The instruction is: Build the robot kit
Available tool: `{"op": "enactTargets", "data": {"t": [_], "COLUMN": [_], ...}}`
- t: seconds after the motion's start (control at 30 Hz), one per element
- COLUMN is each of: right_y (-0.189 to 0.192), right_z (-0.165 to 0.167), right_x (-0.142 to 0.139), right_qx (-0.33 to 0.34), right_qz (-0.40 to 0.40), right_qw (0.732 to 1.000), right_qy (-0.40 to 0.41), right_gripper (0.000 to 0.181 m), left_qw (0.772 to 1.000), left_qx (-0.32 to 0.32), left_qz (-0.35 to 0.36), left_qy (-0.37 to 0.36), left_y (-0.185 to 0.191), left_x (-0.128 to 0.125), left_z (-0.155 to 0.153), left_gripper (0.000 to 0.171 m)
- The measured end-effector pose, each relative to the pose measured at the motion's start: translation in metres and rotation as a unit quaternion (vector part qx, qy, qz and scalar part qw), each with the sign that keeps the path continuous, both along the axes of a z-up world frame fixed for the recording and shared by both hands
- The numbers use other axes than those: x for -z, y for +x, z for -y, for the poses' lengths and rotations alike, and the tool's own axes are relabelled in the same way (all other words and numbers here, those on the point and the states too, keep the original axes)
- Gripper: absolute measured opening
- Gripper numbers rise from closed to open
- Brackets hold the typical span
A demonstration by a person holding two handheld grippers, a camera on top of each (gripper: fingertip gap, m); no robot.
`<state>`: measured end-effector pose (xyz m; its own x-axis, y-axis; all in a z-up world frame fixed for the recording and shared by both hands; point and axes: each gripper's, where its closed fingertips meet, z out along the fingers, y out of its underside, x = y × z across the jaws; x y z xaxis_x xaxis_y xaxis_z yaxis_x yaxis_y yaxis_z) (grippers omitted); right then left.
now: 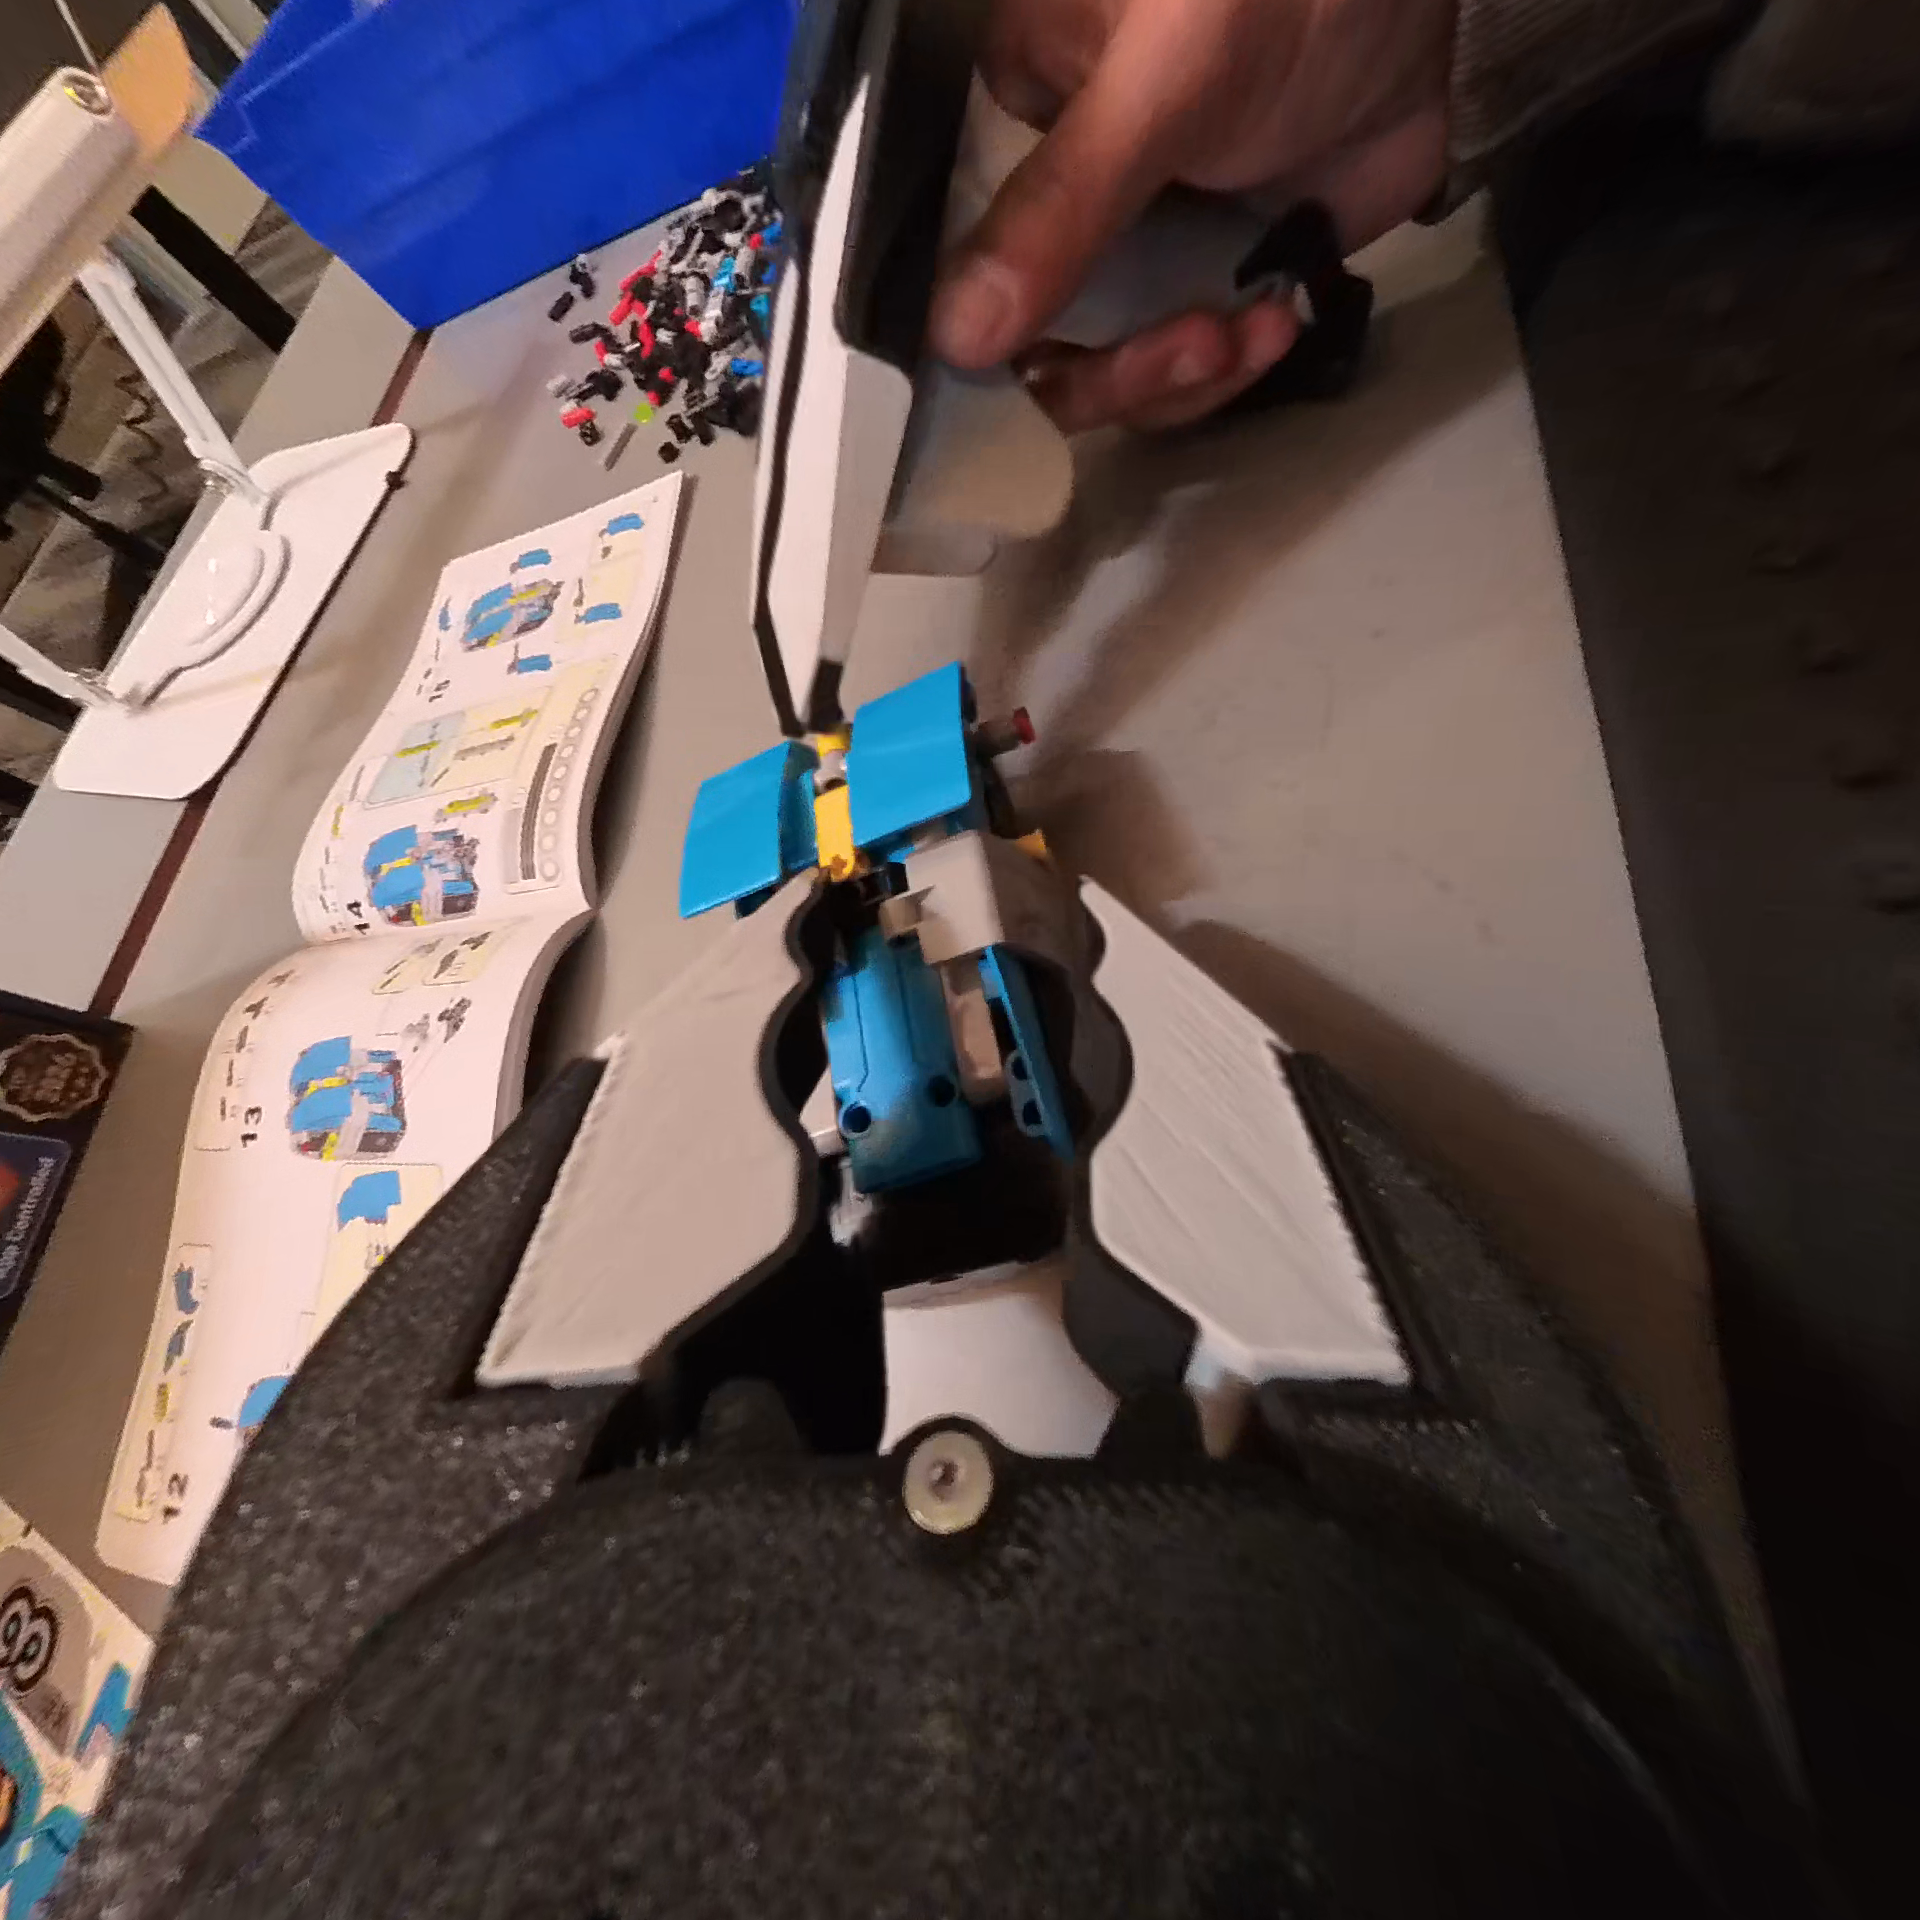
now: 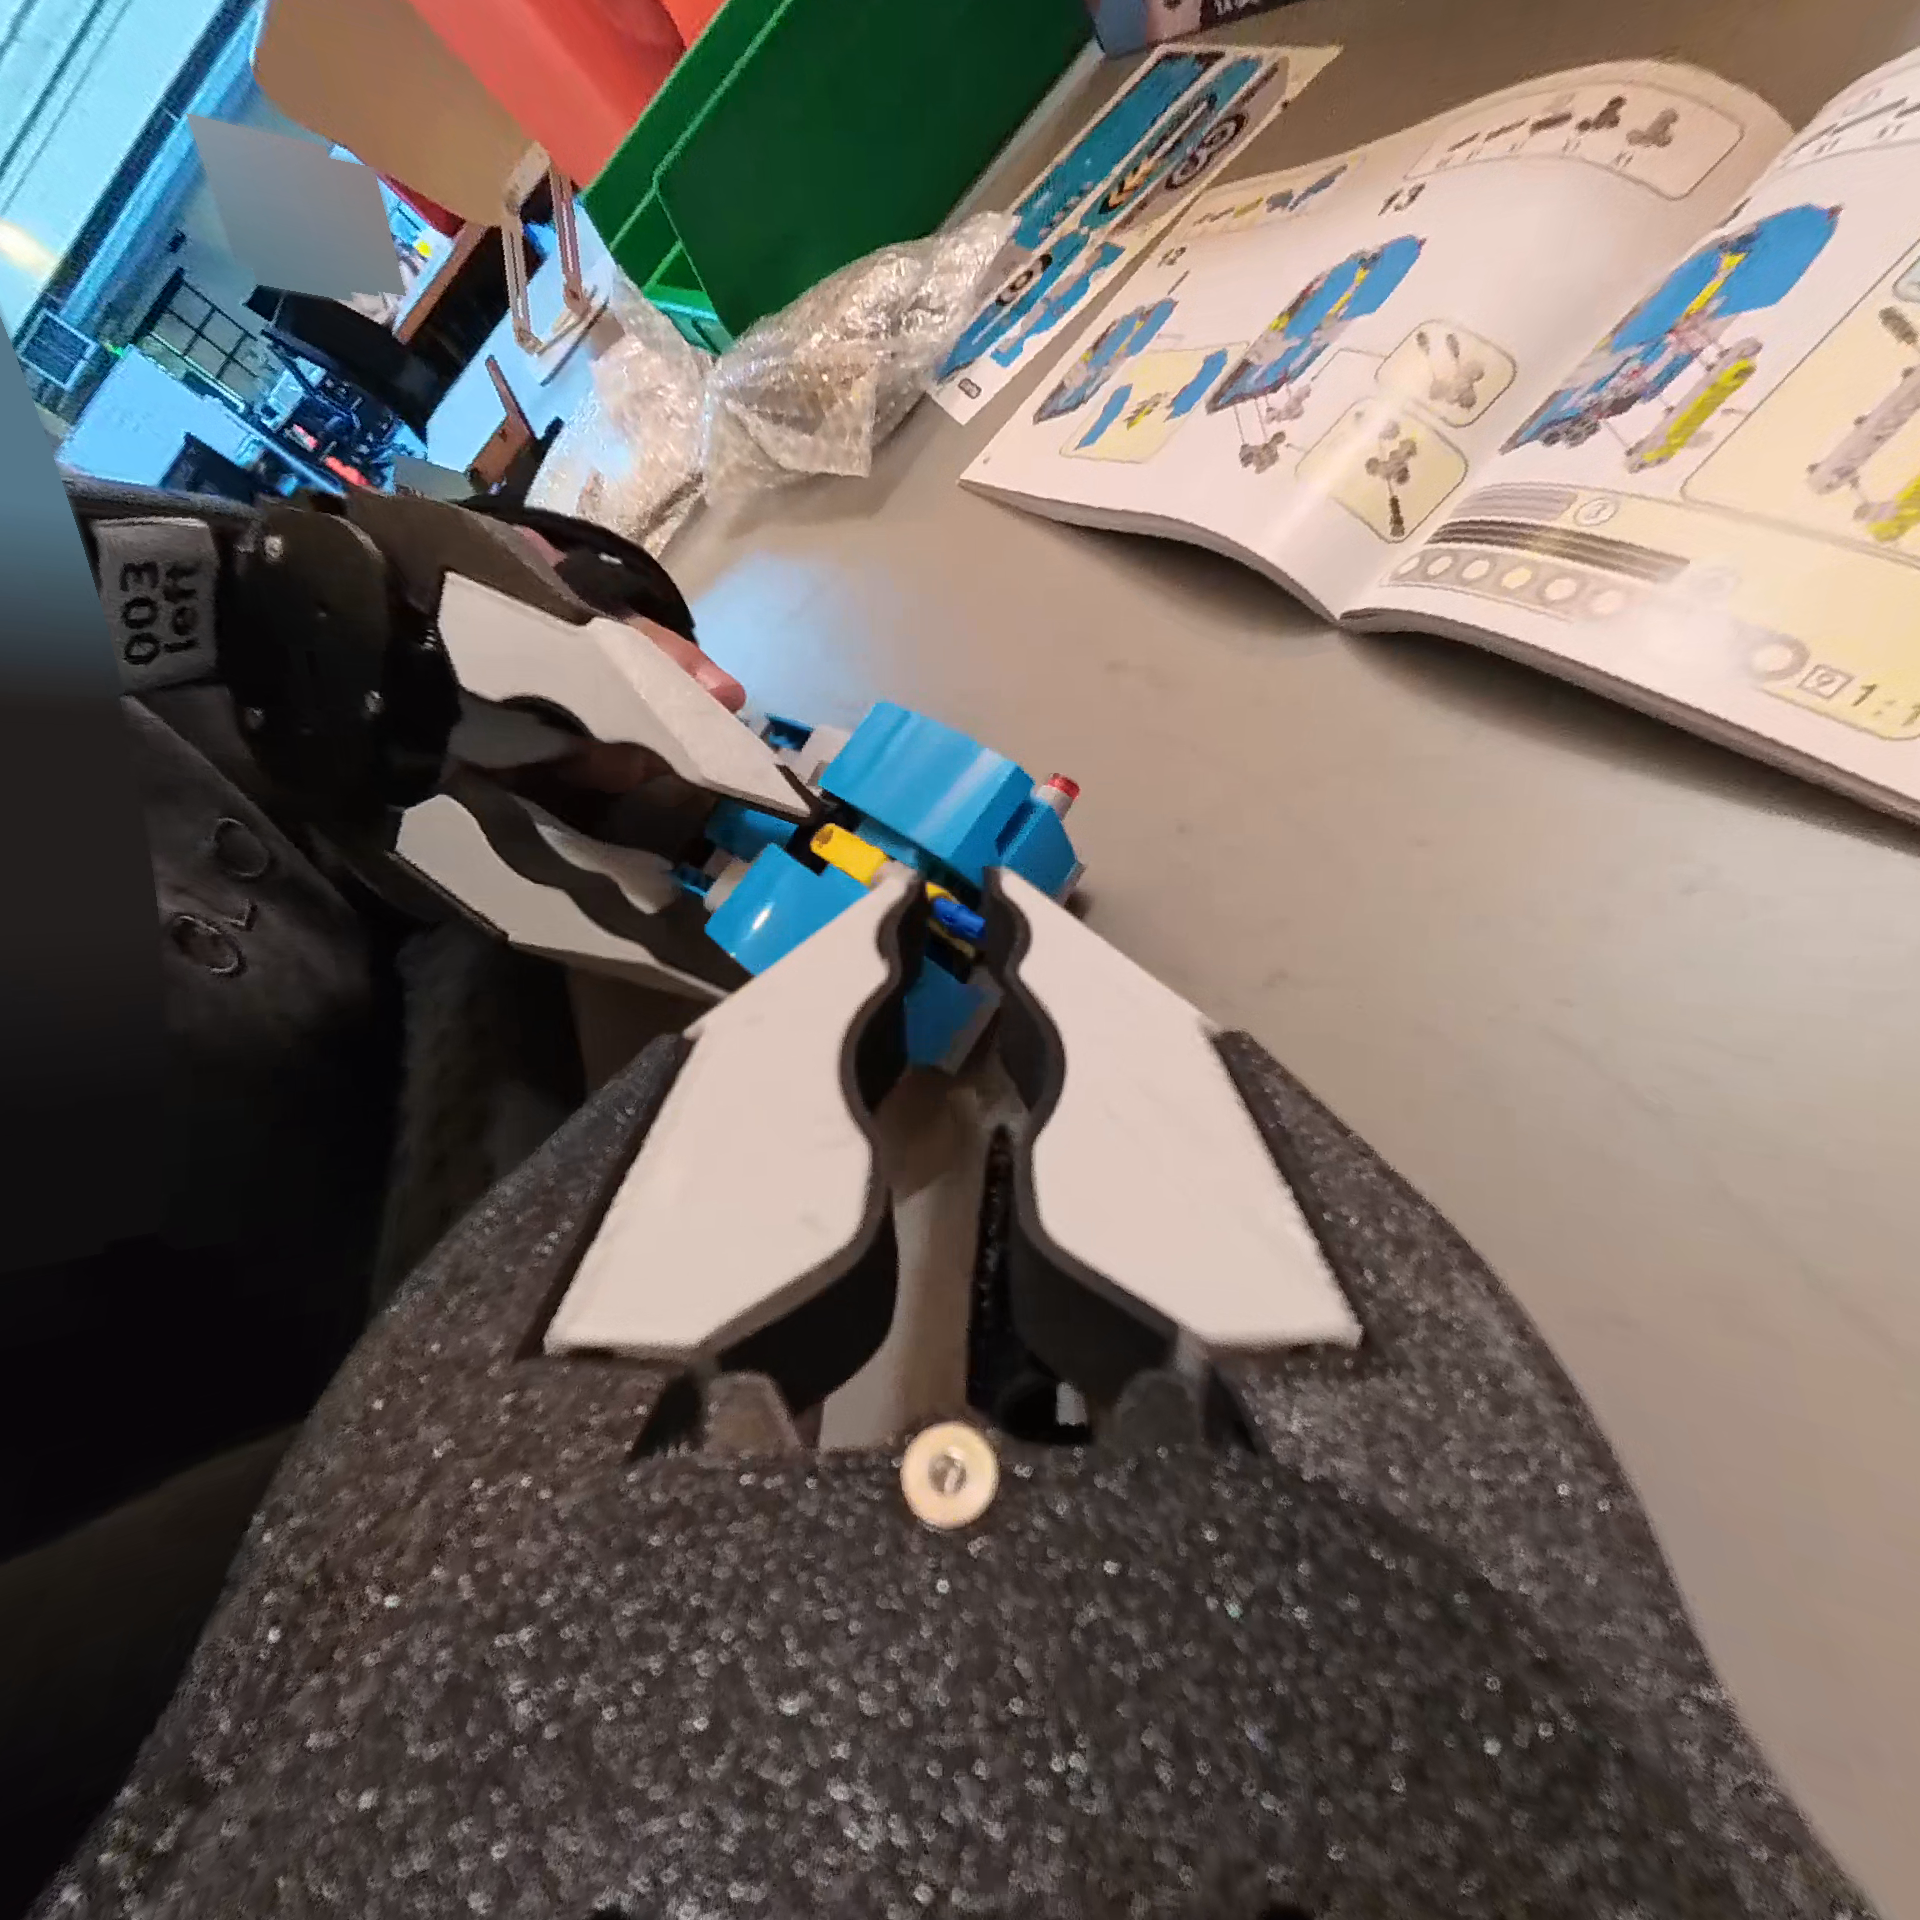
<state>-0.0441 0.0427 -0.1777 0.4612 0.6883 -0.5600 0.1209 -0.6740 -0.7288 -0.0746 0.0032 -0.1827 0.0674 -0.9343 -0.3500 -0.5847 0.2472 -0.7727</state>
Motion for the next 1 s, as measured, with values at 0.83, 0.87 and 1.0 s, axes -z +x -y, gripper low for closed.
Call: {"op": "enactTargets", "data": {"t": [0.83, 0.87, 1.0], "right_y": [0.004, 0.004, 0.003], "right_z": [0.009, 0.009, 0.008], "right_x": [0.007, 0.007, 0.007], "right_qx": [0.014, 0.007, -0.01], "right_qz": [-0.031, -0.037, -0.079], "right_qw": [0.993, 0.992, 0.982], "right_qy": [-0.112, -0.124, -0.171], "right_gripper": [0.006, 0.006, 0.006], "left_qw": [0.999, 0.999, 0.999], "left_qx": [-0.039, -0.04, -0.044], "left_qz": [0.002, -0.003, -0.015], "left_qy": [0.006, 0.007, 0.009], "left_y": [0.006, 0.006, 0.007], "left_x": [-0.001, -0.001, 0.0], "left_z": [-0.001, -0.001, -0.001], "left_gripper": [0.033, 0.033, 0.034]}}
